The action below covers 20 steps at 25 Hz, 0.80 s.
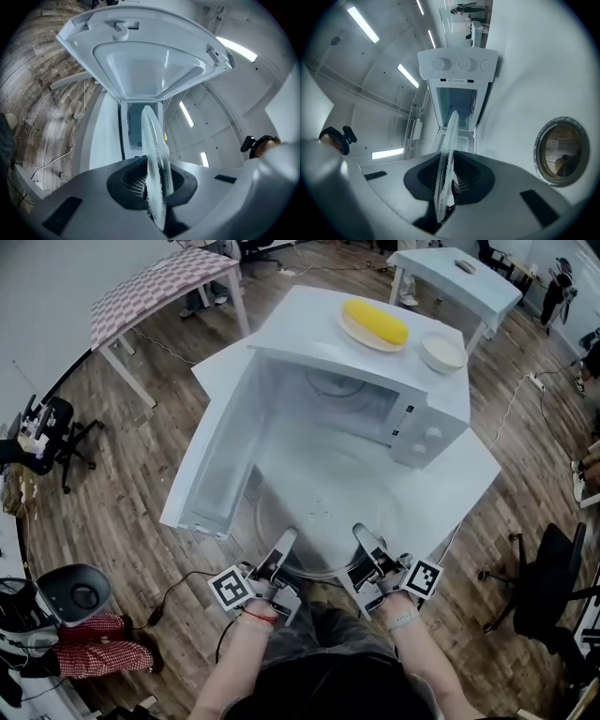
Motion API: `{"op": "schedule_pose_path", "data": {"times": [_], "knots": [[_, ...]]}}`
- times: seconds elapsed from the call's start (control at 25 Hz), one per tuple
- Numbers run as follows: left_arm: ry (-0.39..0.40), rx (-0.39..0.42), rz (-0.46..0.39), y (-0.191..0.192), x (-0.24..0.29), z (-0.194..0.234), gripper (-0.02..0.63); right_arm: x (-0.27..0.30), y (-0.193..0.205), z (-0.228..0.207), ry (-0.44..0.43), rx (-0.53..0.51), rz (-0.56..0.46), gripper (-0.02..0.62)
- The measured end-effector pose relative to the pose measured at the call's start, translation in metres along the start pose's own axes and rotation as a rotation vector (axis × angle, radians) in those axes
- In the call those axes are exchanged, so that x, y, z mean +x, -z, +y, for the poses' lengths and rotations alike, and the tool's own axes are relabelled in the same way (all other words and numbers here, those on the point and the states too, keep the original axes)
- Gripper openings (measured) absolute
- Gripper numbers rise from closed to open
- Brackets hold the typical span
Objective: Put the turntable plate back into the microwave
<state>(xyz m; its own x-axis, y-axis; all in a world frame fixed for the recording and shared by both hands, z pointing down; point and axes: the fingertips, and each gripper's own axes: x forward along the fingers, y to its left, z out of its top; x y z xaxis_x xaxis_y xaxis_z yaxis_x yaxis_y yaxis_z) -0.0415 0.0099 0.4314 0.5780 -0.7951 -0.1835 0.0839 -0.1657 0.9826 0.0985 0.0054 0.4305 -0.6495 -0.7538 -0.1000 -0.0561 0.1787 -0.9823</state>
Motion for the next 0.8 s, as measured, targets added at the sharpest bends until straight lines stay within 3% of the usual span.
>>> {"op": "schedule_pose_path", "data": {"times": [0.52,0.8], "knots": [[0.018,-0.021,0.033,-0.028,0.056,0.02,0.035,0.032,-0.042,-0.019,0.005,-0.016,-0.081,0.048],[0.011,-0.052,-0.03,-0.05,0.084,0.044,0.035,0.058,-0.063,-0.04,0.029,-0.01,-0.115,0.049]]}}
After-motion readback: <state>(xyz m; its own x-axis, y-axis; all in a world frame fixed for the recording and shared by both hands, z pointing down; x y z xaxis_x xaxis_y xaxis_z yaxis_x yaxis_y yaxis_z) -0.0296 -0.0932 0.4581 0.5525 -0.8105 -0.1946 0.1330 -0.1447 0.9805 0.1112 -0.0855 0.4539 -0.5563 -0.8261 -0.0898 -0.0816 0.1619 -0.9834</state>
